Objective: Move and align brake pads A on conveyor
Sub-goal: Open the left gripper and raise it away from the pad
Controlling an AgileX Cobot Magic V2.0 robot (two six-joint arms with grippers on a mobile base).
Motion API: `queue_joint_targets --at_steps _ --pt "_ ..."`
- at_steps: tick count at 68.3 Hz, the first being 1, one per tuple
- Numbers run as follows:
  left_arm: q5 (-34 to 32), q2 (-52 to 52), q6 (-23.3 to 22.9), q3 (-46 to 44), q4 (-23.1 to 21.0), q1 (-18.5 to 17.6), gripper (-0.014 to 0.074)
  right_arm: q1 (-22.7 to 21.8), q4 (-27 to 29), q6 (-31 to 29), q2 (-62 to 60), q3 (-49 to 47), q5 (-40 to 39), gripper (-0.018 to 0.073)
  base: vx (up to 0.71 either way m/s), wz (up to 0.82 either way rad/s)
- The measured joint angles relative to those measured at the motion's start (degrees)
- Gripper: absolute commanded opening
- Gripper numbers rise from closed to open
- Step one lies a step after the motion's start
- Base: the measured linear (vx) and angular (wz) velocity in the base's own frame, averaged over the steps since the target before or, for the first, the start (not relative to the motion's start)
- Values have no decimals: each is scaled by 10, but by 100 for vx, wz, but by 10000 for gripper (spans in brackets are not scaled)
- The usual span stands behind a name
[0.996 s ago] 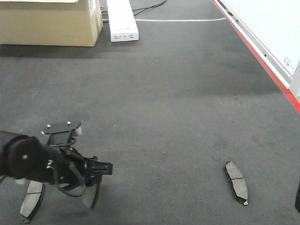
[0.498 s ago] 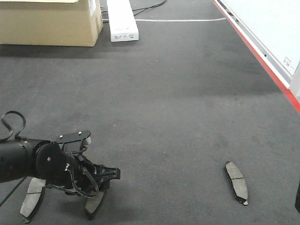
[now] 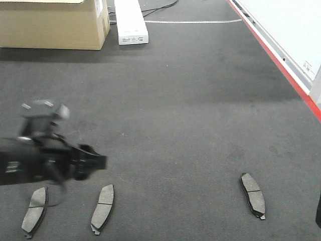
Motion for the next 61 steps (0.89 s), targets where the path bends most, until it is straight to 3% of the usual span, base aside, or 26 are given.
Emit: queue_joint_targets --at_steps 14,23,31,41,61 --pt "28 -191 1 41 54 0 398 0 0 0 0 0 0 -4 0 0" --pt "42 -314 3 83 62 0 398 0 0 0 0 0 0 -4 0 0" --pt "72 -422 36 122 63 0 398 0 0 0 0 0 0 -4 0 0" --pt "122 -507 80 149 63 0 398 0 0 0 0 0 0 -4 0 0" --pt "133 -569 89 154 55 0 398 0 0 0 0 0 0 -4 0 0"
